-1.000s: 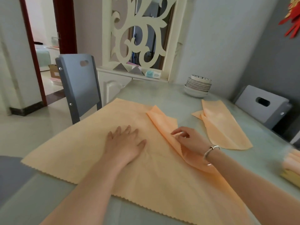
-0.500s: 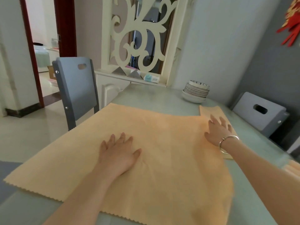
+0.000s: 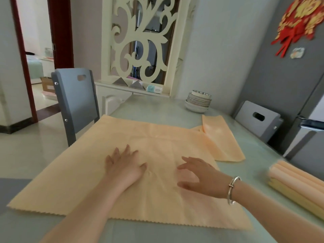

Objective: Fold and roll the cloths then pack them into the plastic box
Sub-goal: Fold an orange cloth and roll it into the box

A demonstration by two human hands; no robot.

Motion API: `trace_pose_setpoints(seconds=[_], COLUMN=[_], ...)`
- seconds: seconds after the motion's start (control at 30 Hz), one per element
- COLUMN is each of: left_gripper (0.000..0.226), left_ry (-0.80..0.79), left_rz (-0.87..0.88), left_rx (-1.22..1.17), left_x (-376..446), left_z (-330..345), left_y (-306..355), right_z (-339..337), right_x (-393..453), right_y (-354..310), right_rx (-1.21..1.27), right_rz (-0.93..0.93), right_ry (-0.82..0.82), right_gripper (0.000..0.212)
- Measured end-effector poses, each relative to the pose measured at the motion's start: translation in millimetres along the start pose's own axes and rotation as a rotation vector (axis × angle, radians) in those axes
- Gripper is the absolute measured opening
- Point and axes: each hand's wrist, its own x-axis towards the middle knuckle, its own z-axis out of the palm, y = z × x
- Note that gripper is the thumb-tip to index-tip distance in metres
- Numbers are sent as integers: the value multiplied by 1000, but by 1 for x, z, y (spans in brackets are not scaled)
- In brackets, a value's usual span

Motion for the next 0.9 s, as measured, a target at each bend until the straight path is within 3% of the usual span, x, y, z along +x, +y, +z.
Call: trace_pose_setpoints(seconds=[0.27, 0.33, 0.47, 0.6, 0.73, 0.87, 0.9], left_gripper=[33, 39, 71, 64, 36, 7, 13], left_ry=[160, 126, -50, -67, 37, 69, 72], left_rz=[262, 357, 542, 637, 604, 397, 343], left_rx=[-212, -270, -342, -202, -81, 40, 41], left_x=[-32, -42, -67, -86, -89, -78, -71], left_z=[10, 12, 11, 8, -5, -36, -43], left_y=[16, 13, 17, 21, 5, -30, -39], right_z=[7, 10, 17, 27, 24, 9, 5], right_x=[-60, -70, -72, -65, -60, -64, -65], right_y=[-17, -16, -12, 0, 18, 34, 38], right_rx=[56, 66, 46, -43, 40, 103, 102], right_rz=[-38, -40, -17, 47, 130, 247, 244], right_ry=[-74, -79, 5, 127, 292, 363, 370], right_gripper=[86, 81, 62, 39, 16, 28, 28])
